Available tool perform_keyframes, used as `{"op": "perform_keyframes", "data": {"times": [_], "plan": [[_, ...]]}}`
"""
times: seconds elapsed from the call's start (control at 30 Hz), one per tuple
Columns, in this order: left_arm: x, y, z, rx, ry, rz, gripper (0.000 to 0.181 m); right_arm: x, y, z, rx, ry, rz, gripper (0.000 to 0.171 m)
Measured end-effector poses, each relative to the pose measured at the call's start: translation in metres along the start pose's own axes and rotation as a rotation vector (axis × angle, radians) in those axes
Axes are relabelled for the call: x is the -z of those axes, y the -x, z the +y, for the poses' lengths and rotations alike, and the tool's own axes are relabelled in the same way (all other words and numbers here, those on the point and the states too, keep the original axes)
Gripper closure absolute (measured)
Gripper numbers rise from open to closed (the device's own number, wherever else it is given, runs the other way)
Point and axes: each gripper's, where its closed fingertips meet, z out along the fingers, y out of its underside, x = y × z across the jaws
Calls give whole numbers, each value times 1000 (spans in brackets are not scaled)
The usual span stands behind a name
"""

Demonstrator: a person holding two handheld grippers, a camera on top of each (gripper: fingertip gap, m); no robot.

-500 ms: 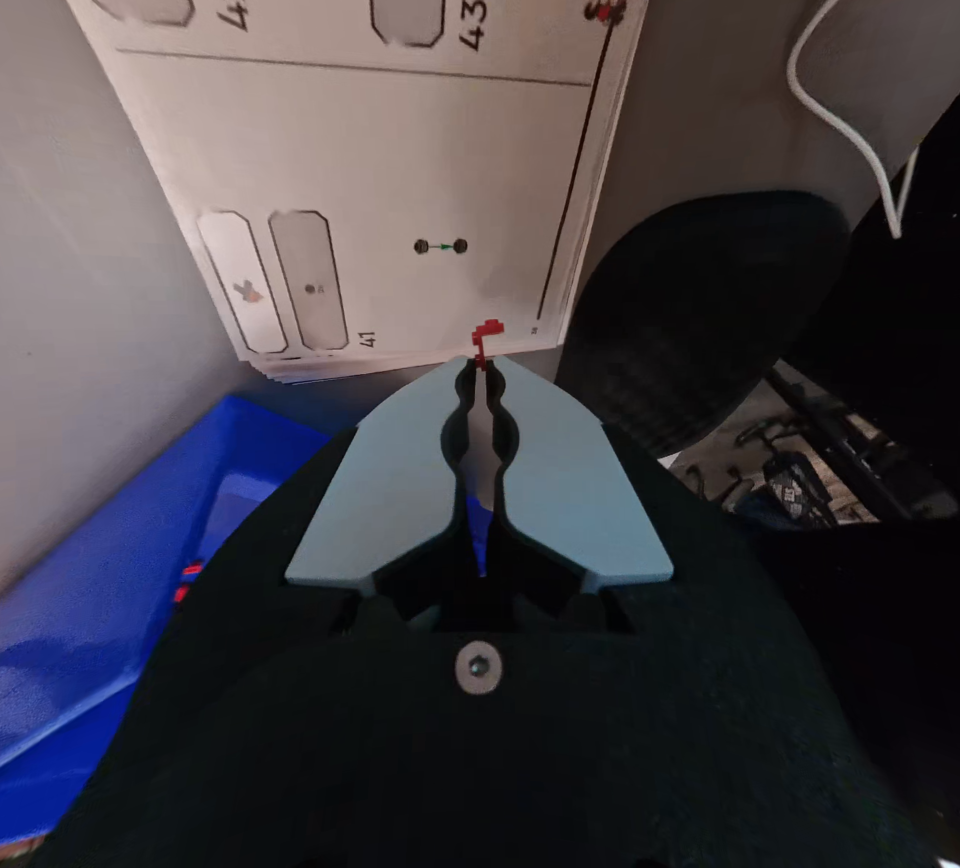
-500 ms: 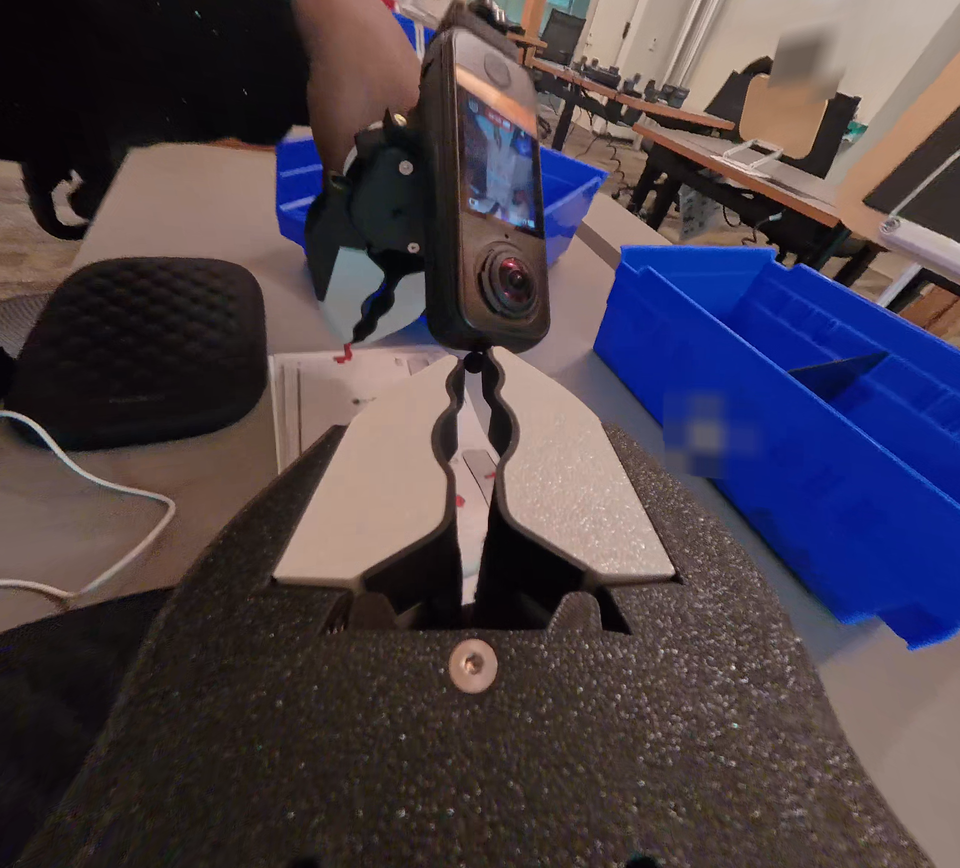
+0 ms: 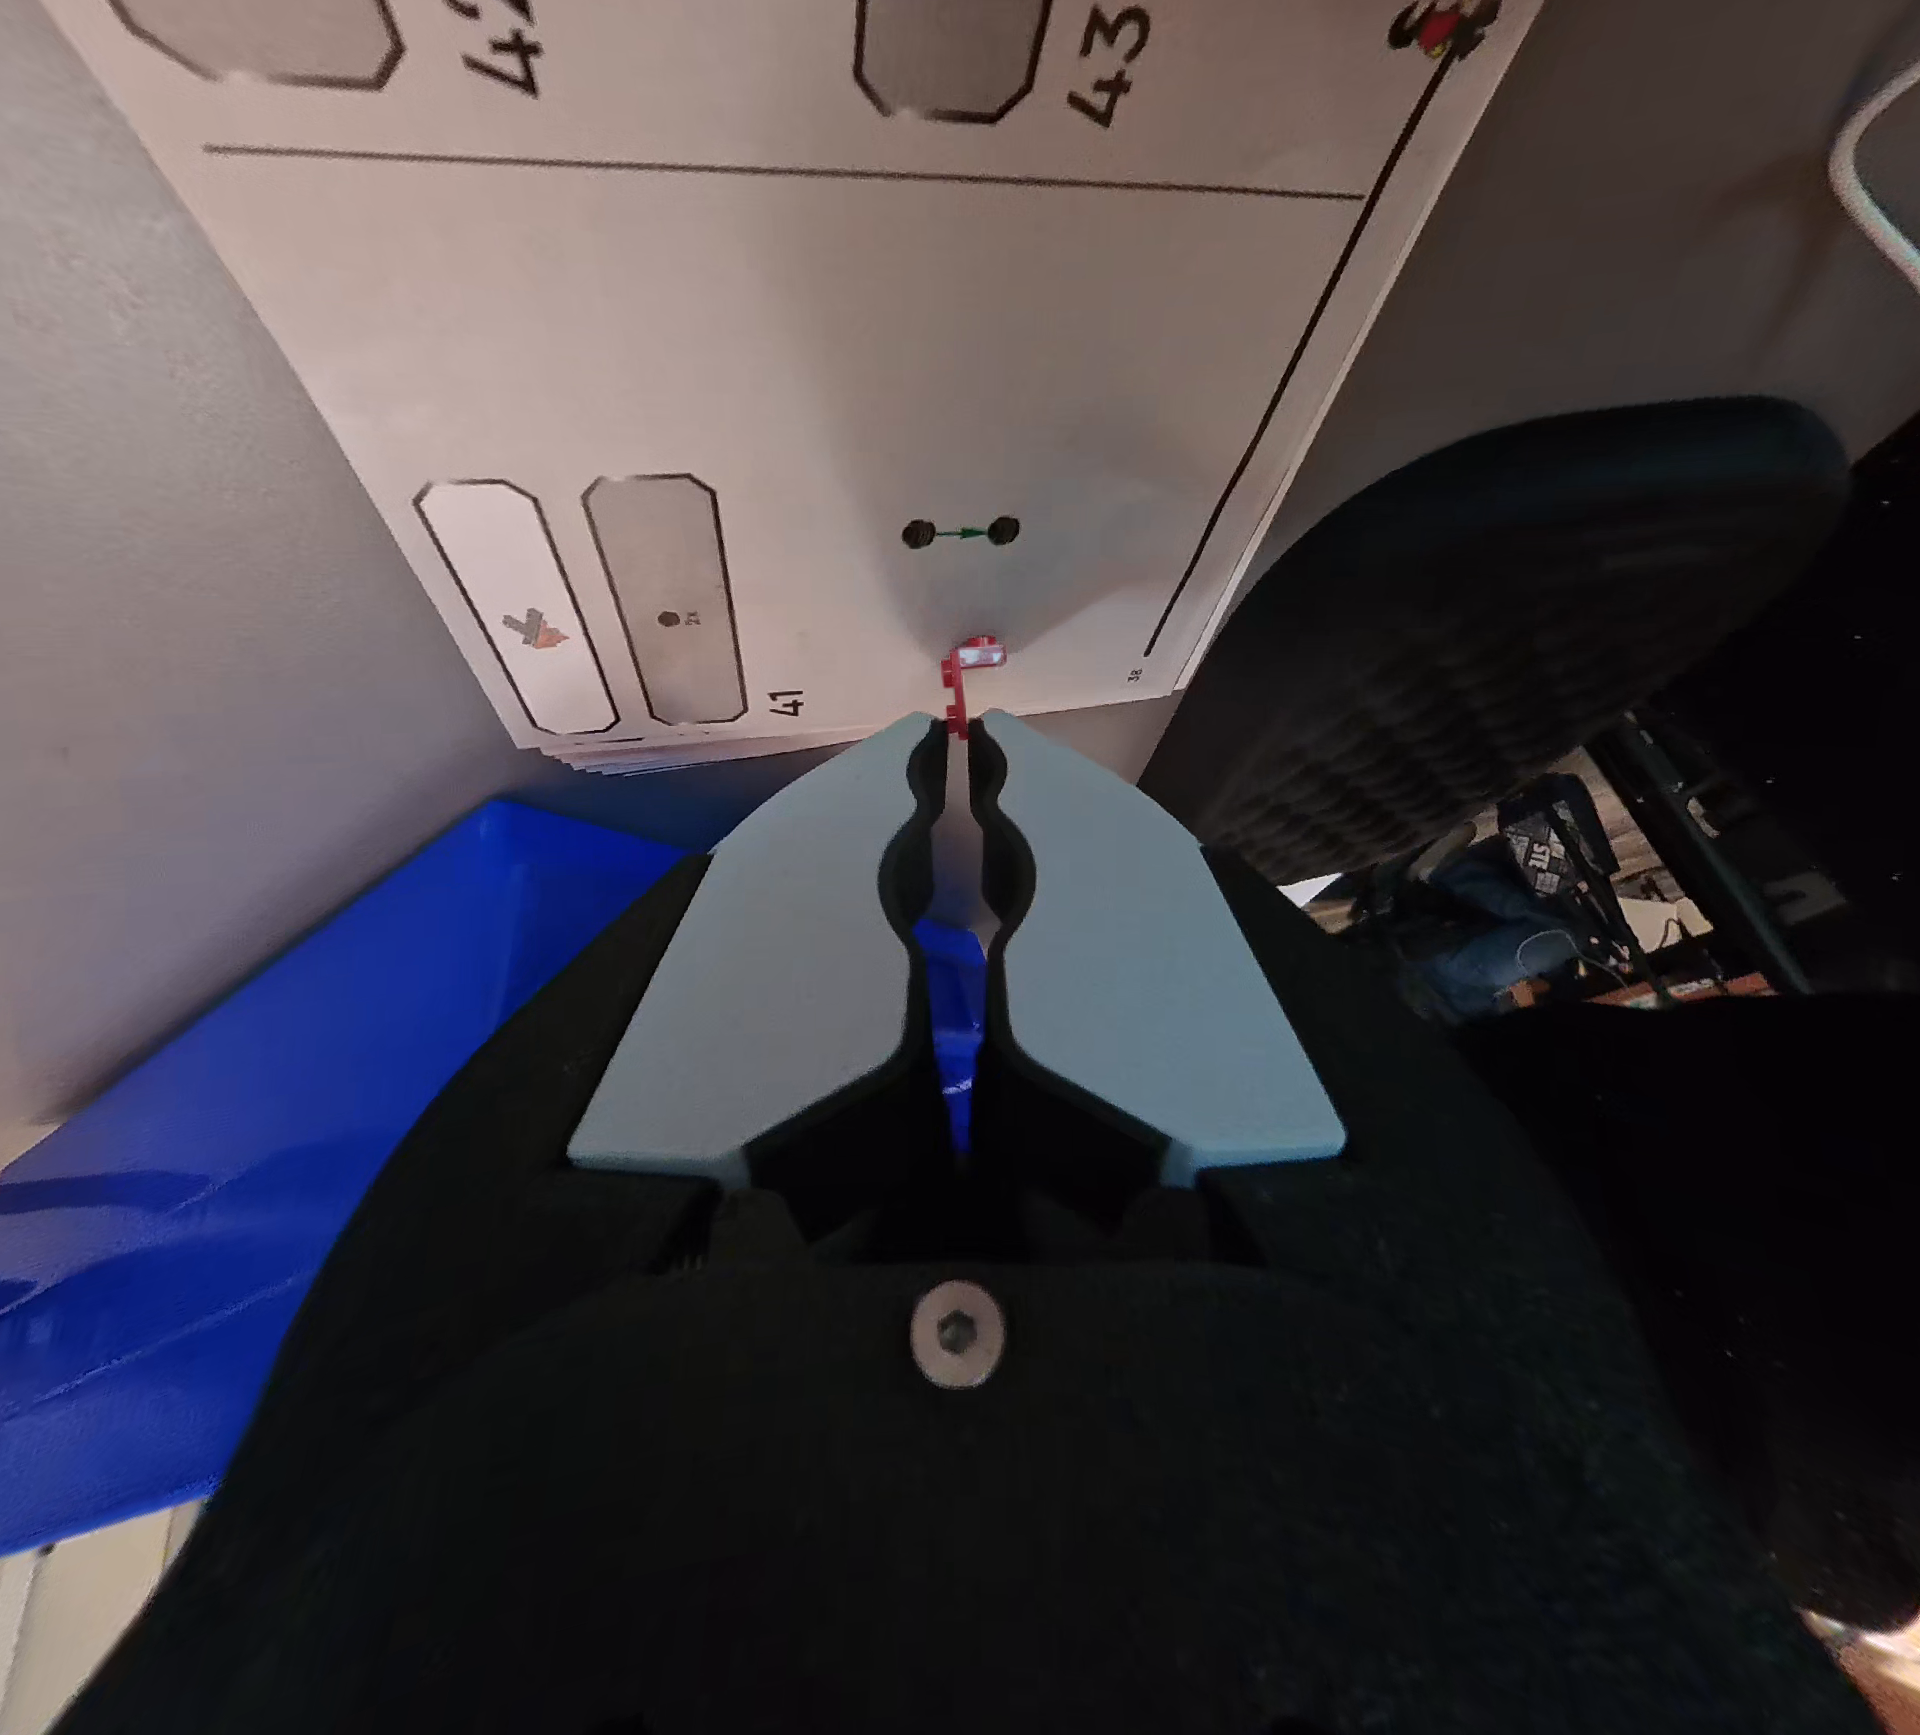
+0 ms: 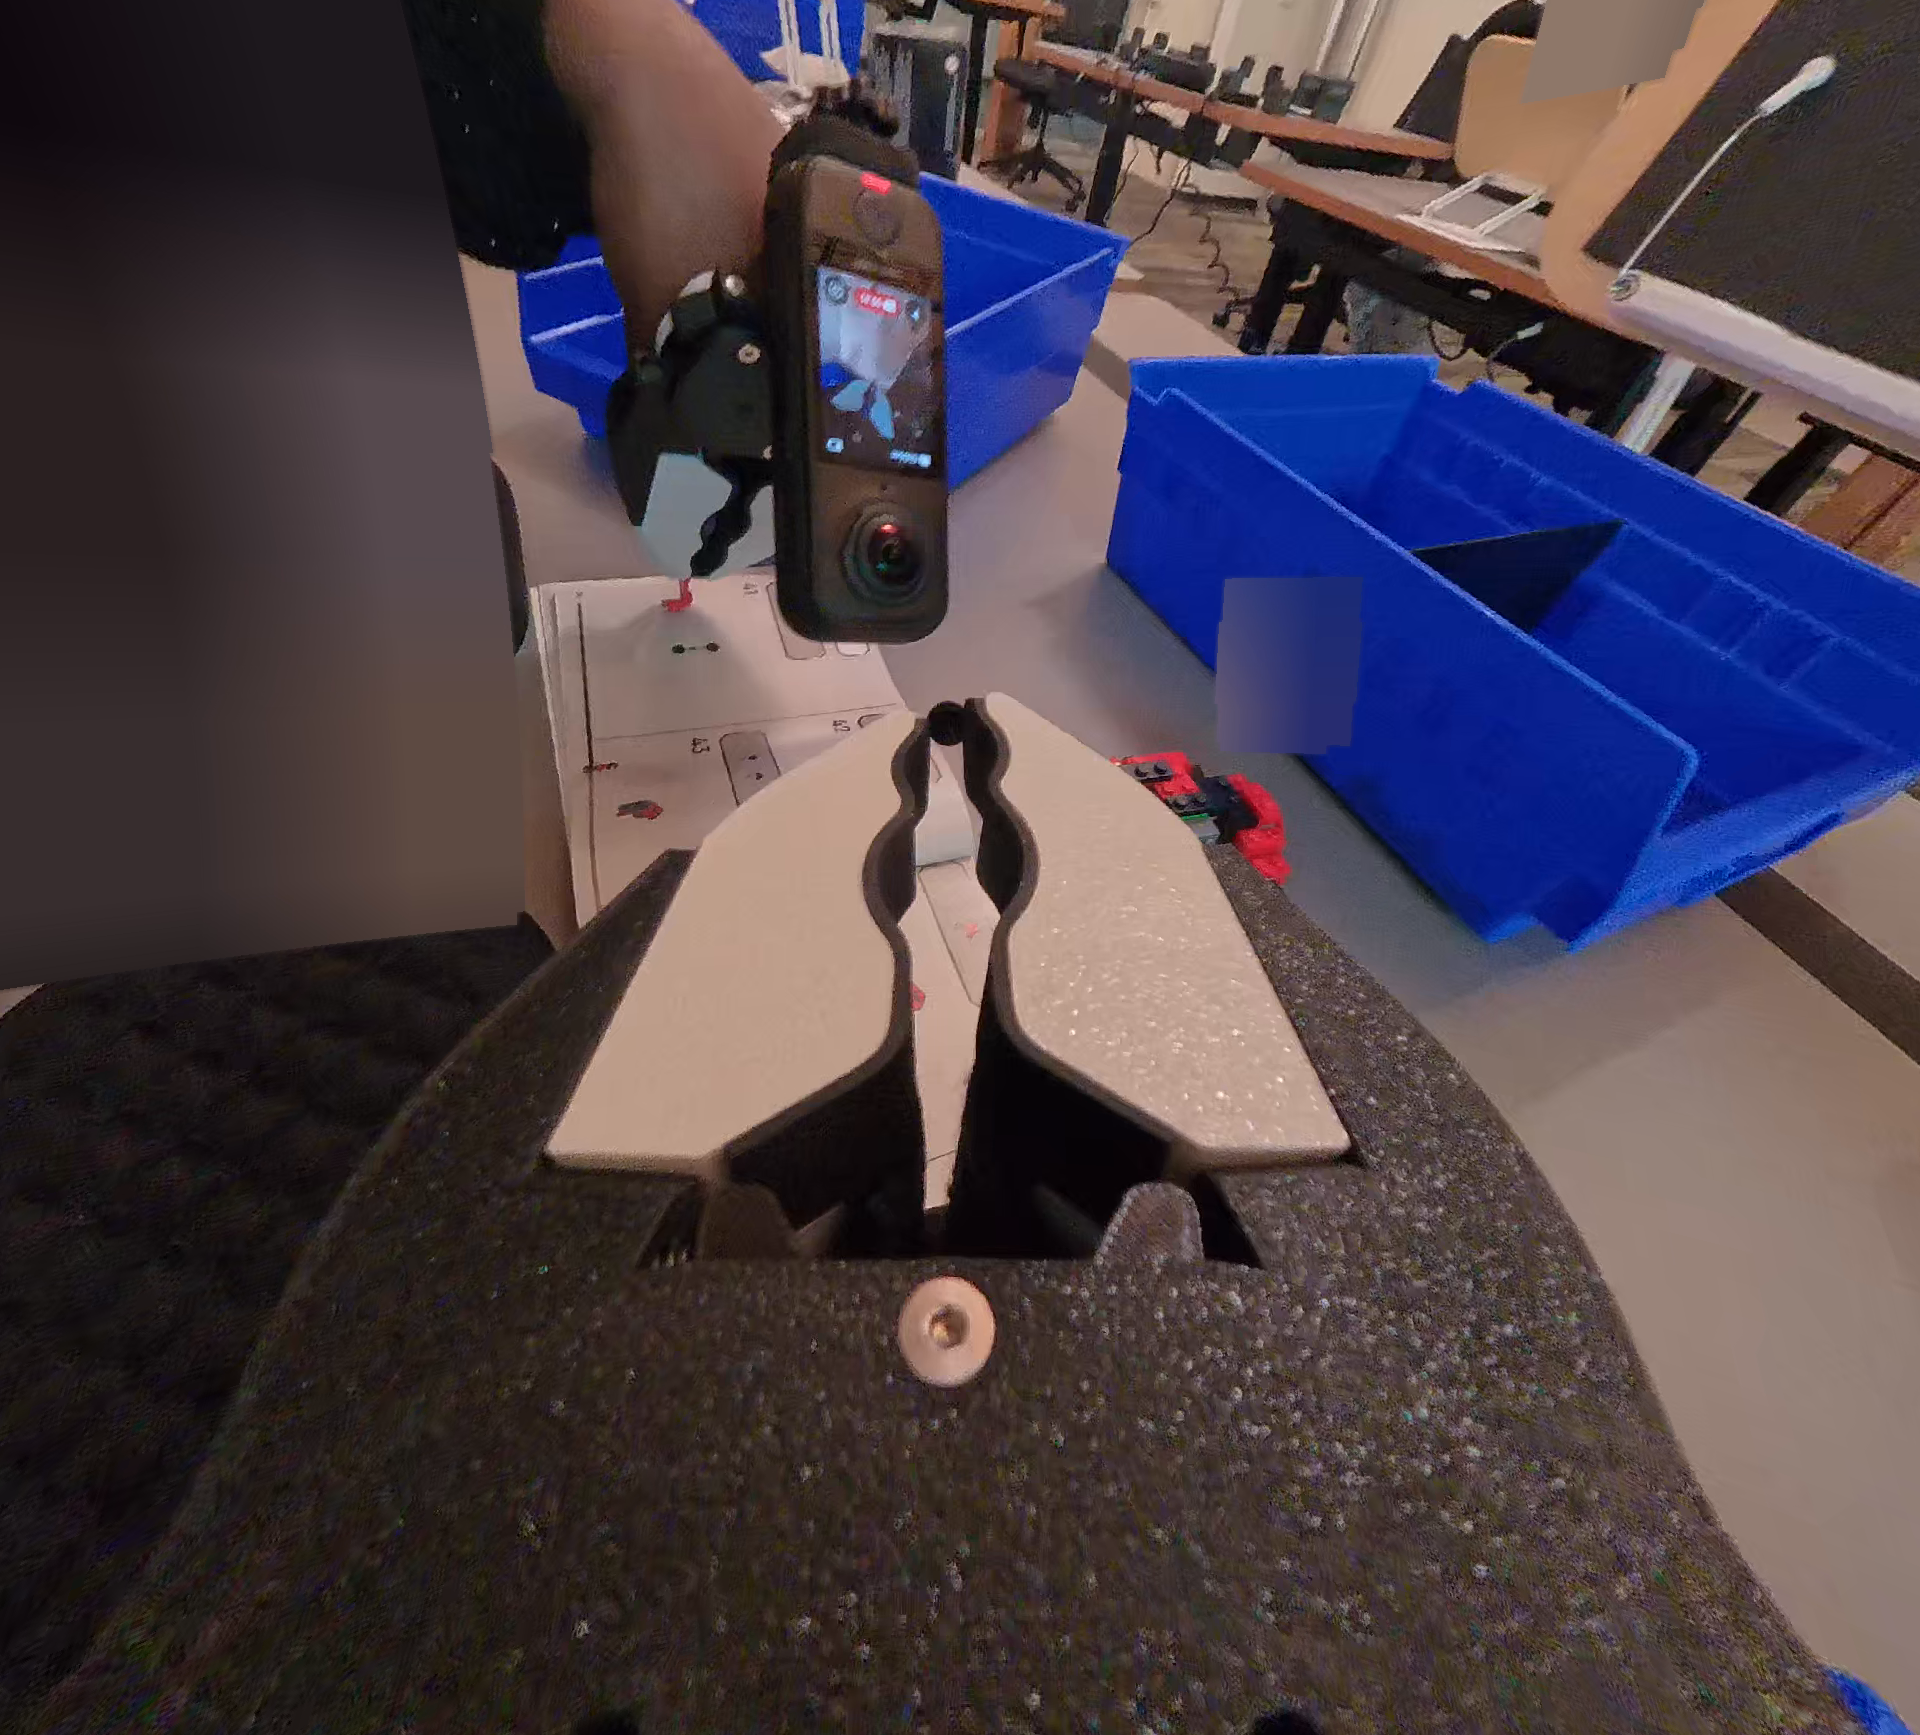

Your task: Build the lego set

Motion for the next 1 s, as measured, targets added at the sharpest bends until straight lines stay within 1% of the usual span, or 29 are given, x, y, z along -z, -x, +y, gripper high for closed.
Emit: {"op": "perform_keyframes", "data": {"times": [0.13,0.23,0.43,0.53,0.63,0.67,0.73,0.8,0.87,0.9,0.93,0.97,1.0], "plan": [[0,-1,0,1,31,-4,176,2,-3,-1,12,4,21,165],[1,-1,-1,-6,39,-3,170,1,-3,1,16,18,23,165],[6,-1,-4,-14,3,-4,162,3,-3,0,17,18,26,165],[9,-5,-4,-25,-51,20,161,2,-3,0,18,19,25,165],[19,-5,-3,-24,-156,9,162,2,-3,0,13,16,23,165],[25,-1,-1,-2,-217,-19,163,3,-3,0,12,14,23,165],[41,7,0,78,-405,-91,166,5,-3,-2,11,5,24,165],[54,13,0,185,-652,-151,166,7,-4,-5,5,-12,25,165],[62,17,-1,349,-951,-197,164,8,-5,-6,-5,-29,23,165],[64,16,-2,440,-1112,-186,164,8,-5,-6,-7,-31,22,165],[62,10,-2,507,-1258,-137,164,8,-5,-6,-8,-32,22,165],[58,3,-2,578,-1380,-75,164,6,-4,-5,-8,-31,19,165],[51,0,0,657,-1460,-8,165,5,-4,-4,-10,-29,13,165]]}}
